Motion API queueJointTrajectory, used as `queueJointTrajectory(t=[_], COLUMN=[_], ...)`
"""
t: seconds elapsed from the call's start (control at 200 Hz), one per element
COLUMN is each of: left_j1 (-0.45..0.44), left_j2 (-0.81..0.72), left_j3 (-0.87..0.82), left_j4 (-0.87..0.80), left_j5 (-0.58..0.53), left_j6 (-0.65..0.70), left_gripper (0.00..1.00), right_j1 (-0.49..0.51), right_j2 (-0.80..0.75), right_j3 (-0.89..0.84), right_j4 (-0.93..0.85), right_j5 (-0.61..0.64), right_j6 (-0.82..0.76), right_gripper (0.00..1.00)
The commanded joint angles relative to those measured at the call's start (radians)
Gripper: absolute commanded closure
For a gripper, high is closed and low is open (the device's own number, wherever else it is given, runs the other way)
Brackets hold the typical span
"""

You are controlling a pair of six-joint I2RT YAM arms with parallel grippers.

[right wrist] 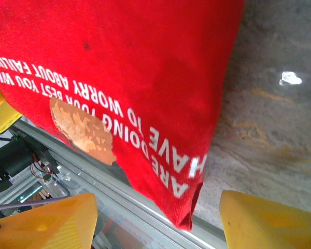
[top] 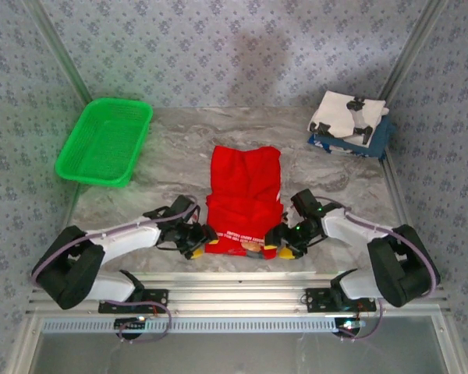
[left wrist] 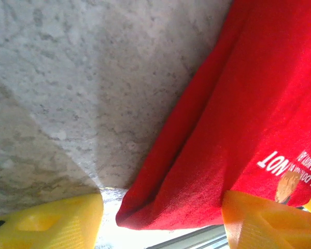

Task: Fold and stack the t-shirts

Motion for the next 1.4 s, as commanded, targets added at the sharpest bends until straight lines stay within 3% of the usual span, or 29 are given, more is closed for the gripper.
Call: queueJointTrajectory(t=[0.0, 0.195, 0.38, 0.535, 0.725, 0.924, 1.079, 1.394], left_j1=[-0.028, -0.035, -0.038, -0.037, -0.036, -0.019, 0.047, 0.171], left_j2=[0.05, 0.096, 0.147, 0.136, 0.054, 0.025, 0.054, 0.208], left_j3=[0.02, 0.062, 0.134, 0.164, 0.229, 0.363, 0.471, 0.741], left_j4=[0.096, 0.128, 0.096, 0.026, -0.151, -0.267, -0.299, -0.322], left_j5=[0.012, 0.0, -0.011, -0.028, -0.095, -0.138, -0.124, -0.021], left_j6=[-0.045, -0.033, 0.008, 0.038, 0.105, 0.168, 0.223, 0.328], left_gripper=[0.39, 0.5, 0.68, 0.85, 0.97, 0.99, 0.99, 0.99], right_j1=[0.017, 0.051, 0.076, 0.076, 0.058, 0.028, -0.032, -0.183], right_j2=[0.036, 0.091, 0.118, 0.125, 0.087, 0.046, 0.053, 0.211], right_j3=[0.005, 0.027, 0.057, 0.07, 0.104, 0.207, 0.314, 0.62], right_j4=[0.057, 0.105, 0.081, 0.037, -0.049, -0.154, -0.213, -0.354], right_j5=[-0.01, -0.009, -0.011, -0.006, -0.002, -0.007, -0.016, -0.059], right_j6=[0.029, 0.058, 0.054, 0.039, 0.024, 0.009, -0.013, -0.148], right_gripper=[0.35, 0.41, 0.55, 0.79, 0.99, 1.0, 1.0, 1.0])
